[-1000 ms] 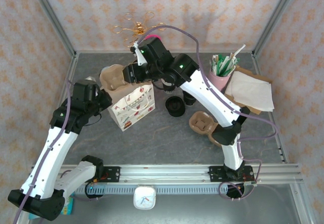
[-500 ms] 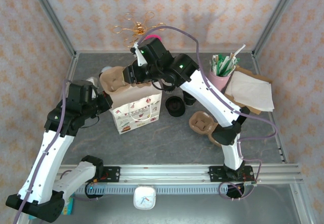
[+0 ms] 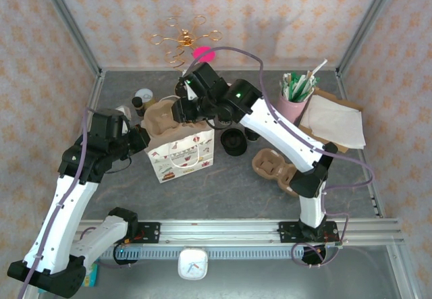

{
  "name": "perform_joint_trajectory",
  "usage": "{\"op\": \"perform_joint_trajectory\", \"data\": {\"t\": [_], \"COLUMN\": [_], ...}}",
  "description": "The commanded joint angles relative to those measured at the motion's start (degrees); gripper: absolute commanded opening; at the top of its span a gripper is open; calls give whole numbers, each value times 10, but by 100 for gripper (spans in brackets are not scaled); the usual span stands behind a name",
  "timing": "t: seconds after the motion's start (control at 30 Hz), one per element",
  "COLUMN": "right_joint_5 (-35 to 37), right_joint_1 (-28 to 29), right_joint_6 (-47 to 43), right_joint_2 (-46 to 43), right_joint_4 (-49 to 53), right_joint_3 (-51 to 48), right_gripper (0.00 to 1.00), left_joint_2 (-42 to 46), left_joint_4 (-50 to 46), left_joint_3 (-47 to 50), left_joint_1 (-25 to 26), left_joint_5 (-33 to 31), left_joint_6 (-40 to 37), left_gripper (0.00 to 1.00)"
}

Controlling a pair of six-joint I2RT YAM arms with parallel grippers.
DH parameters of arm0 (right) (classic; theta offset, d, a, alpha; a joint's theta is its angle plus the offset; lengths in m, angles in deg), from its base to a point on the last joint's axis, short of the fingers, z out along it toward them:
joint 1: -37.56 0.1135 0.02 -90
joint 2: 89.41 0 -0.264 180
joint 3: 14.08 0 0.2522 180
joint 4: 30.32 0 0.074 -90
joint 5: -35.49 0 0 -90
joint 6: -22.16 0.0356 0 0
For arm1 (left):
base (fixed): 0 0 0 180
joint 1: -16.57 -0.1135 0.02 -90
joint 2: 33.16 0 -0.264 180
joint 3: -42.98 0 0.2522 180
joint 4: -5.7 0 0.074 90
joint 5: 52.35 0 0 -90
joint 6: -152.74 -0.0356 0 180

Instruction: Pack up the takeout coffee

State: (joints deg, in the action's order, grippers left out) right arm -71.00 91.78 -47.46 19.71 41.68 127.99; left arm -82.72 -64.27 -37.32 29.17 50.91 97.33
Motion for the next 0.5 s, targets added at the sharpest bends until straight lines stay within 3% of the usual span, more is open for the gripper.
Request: {"op": "perform_joint_trajectory", "data": {"t": [0.0,0.47], "right_joint_5": [28,64], "right_joint_1": [3,26], "right_joint_6": [5,13], "right_joint_2": [-12,-15], "right_joint_4": [2,59], "right_joint_3": [7,24], "right_gripper": [35,35], "left_joint_2": [8,3], "left_joint_4": [-8,-13], "left_joint_3": [4,6], "left_joint_1": [-3,-3], "left_joint_5": [-4,-35], "left_joint_6": [1,2], "left_gripper": [13,27]}}
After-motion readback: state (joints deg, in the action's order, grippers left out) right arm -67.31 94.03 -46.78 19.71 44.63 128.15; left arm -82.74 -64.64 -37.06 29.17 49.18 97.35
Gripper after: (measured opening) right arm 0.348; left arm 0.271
